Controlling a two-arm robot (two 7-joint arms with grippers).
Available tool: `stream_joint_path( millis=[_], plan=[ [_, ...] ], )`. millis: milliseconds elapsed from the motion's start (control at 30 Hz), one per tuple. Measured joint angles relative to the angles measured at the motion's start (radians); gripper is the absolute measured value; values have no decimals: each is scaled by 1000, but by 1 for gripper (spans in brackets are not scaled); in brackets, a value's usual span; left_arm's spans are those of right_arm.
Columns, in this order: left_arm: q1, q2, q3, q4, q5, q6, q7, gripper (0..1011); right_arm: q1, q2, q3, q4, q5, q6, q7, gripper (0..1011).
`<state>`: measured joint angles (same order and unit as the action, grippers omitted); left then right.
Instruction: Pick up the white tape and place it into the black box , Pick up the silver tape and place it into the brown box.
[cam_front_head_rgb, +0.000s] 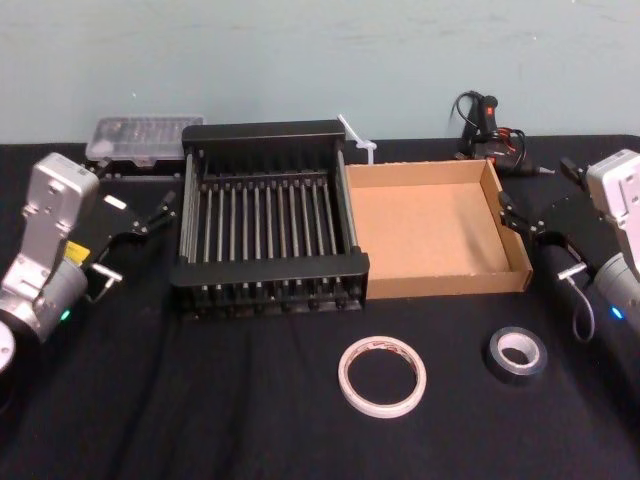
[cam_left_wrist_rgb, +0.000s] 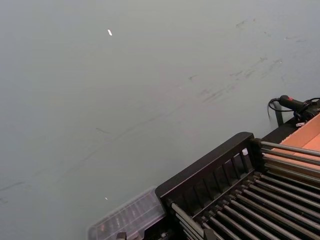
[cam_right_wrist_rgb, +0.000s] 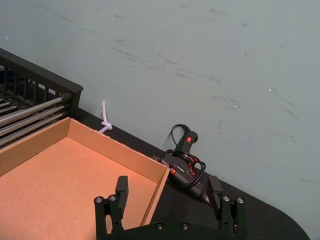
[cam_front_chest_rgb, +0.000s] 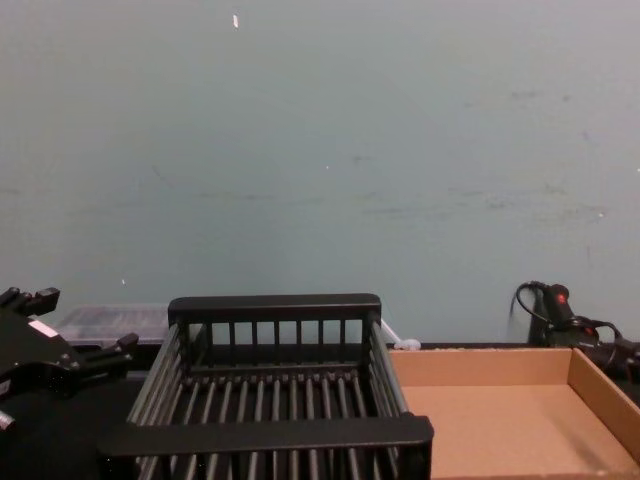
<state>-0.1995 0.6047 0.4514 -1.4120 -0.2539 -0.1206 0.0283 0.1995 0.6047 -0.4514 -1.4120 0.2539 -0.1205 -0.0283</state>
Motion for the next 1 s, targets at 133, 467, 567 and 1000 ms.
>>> stream_joint_path(
  millis=[133, 467, 567, 1000],
  plan=[
    [0, 0, 0, 0, 0, 0, 0, 1001, 0, 0, 0, 0, 0, 0, 0, 1002],
    [0, 0, 0, 0, 0, 0, 0, 1001, 0, 0, 0, 0, 0, 0, 0, 1002],
    [0, 0, 0, 0, 0, 0, 0, 1001, 0, 0, 0, 0, 0, 0, 0, 1002],
    [0, 0, 0, 0, 0, 0, 0, 1001, 0, 0, 0, 0, 0, 0, 0, 1002]
  ],
)
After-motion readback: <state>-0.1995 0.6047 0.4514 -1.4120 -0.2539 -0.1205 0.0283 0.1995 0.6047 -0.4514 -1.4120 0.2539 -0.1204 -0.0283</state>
